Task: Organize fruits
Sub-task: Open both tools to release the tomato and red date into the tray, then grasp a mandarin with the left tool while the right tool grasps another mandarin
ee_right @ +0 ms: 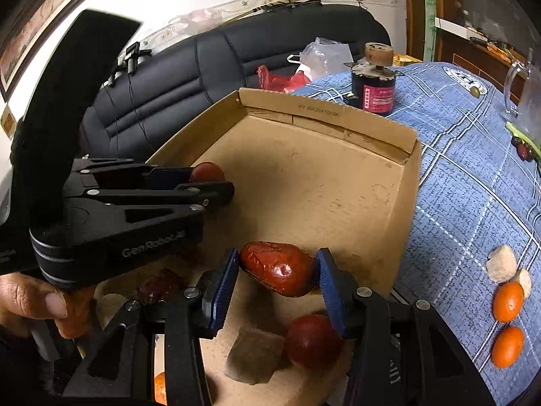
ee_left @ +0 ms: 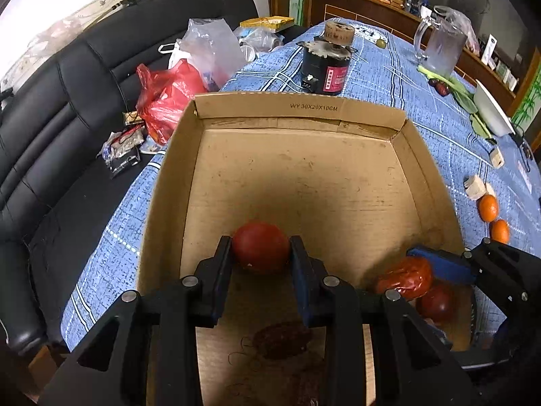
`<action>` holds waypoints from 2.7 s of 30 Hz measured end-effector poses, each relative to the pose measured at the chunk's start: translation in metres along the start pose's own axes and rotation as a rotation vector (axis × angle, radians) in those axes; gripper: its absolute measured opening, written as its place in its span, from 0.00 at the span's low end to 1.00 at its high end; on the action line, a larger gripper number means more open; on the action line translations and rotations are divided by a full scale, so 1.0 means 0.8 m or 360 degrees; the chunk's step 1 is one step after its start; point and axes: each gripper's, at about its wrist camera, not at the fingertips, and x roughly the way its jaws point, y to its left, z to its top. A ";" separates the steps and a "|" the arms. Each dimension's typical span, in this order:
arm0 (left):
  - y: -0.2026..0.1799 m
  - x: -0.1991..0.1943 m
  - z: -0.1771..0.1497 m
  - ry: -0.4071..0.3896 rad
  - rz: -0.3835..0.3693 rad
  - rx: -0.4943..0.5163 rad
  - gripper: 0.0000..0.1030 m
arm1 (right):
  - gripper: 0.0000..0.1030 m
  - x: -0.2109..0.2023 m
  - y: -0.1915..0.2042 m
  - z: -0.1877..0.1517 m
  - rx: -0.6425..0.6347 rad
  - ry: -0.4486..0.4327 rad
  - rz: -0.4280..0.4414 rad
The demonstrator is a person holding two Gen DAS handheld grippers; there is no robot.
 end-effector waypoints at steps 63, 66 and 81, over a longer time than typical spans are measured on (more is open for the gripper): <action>-0.179 -0.113 -0.041 -0.0276 -0.0236 0.0125 0.74 | 0.60 -0.184 -0.162 -0.154 0.0498 -0.0274 -0.0247; -0.192 -0.106 -0.033 -0.0255 -0.0267 0.0123 0.74 | 0.60 -0.156 -0.173 -0.136 0.0467 -0.0220 -0.0301; -0.275 -0.039 0.003 -0.0108 -0.0362 0.0194 0.74 | 0.33 -0.190 -0.213 -0.166 0.0615 -0.0280 -0.0373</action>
